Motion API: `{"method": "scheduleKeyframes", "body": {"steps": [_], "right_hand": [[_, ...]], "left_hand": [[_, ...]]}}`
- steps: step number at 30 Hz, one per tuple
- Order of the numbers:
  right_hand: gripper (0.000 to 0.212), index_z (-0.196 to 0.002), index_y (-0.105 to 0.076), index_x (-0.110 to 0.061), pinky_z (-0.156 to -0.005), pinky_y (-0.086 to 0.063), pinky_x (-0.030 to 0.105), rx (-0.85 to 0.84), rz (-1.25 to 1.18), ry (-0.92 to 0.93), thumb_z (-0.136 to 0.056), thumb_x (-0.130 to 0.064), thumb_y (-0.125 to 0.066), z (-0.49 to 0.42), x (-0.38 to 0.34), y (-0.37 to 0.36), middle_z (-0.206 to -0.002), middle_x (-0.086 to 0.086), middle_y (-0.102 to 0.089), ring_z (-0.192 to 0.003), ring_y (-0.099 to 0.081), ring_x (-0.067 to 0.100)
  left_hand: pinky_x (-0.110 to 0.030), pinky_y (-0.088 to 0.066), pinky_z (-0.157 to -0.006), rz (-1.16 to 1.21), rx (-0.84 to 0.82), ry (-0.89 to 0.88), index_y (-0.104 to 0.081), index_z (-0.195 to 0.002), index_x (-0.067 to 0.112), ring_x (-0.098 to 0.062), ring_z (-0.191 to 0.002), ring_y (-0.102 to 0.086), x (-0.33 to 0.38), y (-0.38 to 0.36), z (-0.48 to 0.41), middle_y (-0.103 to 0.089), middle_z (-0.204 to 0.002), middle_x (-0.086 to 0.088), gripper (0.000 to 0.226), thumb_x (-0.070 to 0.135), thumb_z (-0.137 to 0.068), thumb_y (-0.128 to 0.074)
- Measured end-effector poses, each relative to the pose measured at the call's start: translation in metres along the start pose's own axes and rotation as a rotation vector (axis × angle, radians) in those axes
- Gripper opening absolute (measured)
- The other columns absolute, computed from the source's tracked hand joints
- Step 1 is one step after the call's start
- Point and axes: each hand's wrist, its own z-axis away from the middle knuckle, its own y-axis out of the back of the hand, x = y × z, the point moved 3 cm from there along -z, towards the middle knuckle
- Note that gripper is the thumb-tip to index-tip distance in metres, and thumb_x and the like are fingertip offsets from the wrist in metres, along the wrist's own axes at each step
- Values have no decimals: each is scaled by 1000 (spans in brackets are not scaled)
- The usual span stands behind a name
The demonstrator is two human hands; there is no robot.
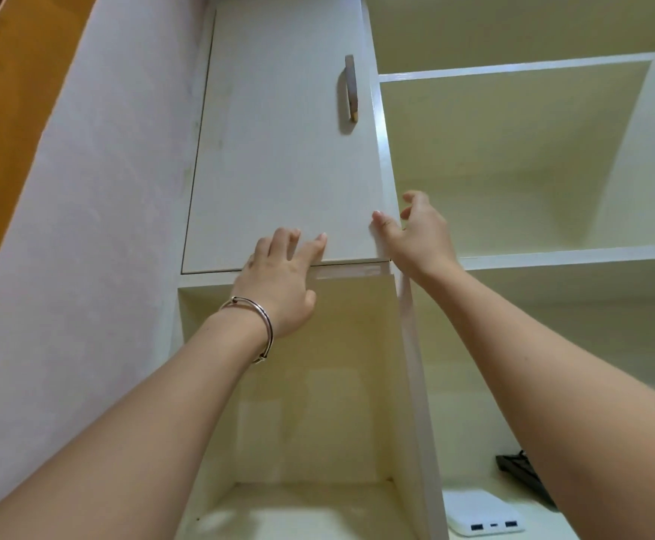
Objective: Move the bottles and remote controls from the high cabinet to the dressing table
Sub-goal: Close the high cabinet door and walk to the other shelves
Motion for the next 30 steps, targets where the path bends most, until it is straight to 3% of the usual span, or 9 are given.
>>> {"method": "scheduleKeyframes", "body": {"steps": [4, 14, 17, 20, 23, 25, 27, 30], "right_hand": [[49, -130, -45, -10, -94, -46, 44, -17, 19, -20, -91, -41, -47, 0, 3, -4, -129, 8, -57, -119, -52, 28], [55, -138, -39, -8, -105, -39, 39, -94, -23, 10, -92, -37, -49, 6, 5, 1, -138, 8, -49, -129, -44, 23], [58, -140, -34, -10, -110, -33, 37, -87, 35, 74, -90, -27, -54, 28, 1, 11, -142, 8, -43, -133, -37, 22], [53, -137, -39, -13, -108, -33, 30, -117, 96, 96, -87, -18, -56, 74, 6, 32, -139, 5, -45, -129, -40, 20], [38, -124, -53, -15, -86, -41, 16, -198, 105, 3, -86, -18, -59, 139, 22, 66, -121, 1, -58, -106, -53, 11], [30, -117, -59, -16, -77, -42, 10, -259, 132, -99, -86, -19, -61, 189, 36, 96, -103, -4, -62, -93, -57, 8], [29, -115, -60, -19, -81, -46, 16, -301, 169, -246, -86, -18, -61, 244, 55, 129, -96, -7, -62, -89, -59, 9], [30, -116, -59, -23, -82, -48, 19, -377, 296, -506, -86, -20, -62, 341, 78, 186, -91, -17, -60, -88, -60, 5]], "left_hand": [[-31, -22, -112, -27, -14, 25, -13, -145, 30, -26, -133, -19, 2, -3, -1, -18, -145, -5, 70, 18, -85, -47], [-32, -13, -116, -41, -22, 53, -12, -146, 27, -23, -142, -13, 5, -2, 18, -10, -155, -3, 72, 25, -84, -49], [-31, -18, -114, 56, -27, 47, -27, -142, 22, -22, -138, -24, 6, 2, 35, -25, -150, -3, 63, 29, -83, -49], [-26, -32, -102, 318, 0, 67, -47, -129, 17, -21, -123, -43, 11, 2, 64, -49, -133, -4, 51, 30, -80, -49], [-8, -39, -70, 701, 18, 154, -60, -112, 16, -12, -87, -58, 22, -5, 115, -64, -98, 1, 29, 17, -83, -58], [-4, -42, -63, 931, -68, 180, -63, -94, 29, -10, -78, -63, 35, -18, 160, -66, -83, 9, 17, 20, -79, -62], [-3, -45, -67, 1087, -243, 178, -61, -80, 37, -8, -78, -65, 54, -39, 213, -70, -77, 12, 13, 25, -77, -64], [-12, -49, -77, 1223, -591, 191, -66, -79, 34, -5, -82, -67, 95, -71, 306, -68, -92, 22, 4, 32, -77, -64]]}}
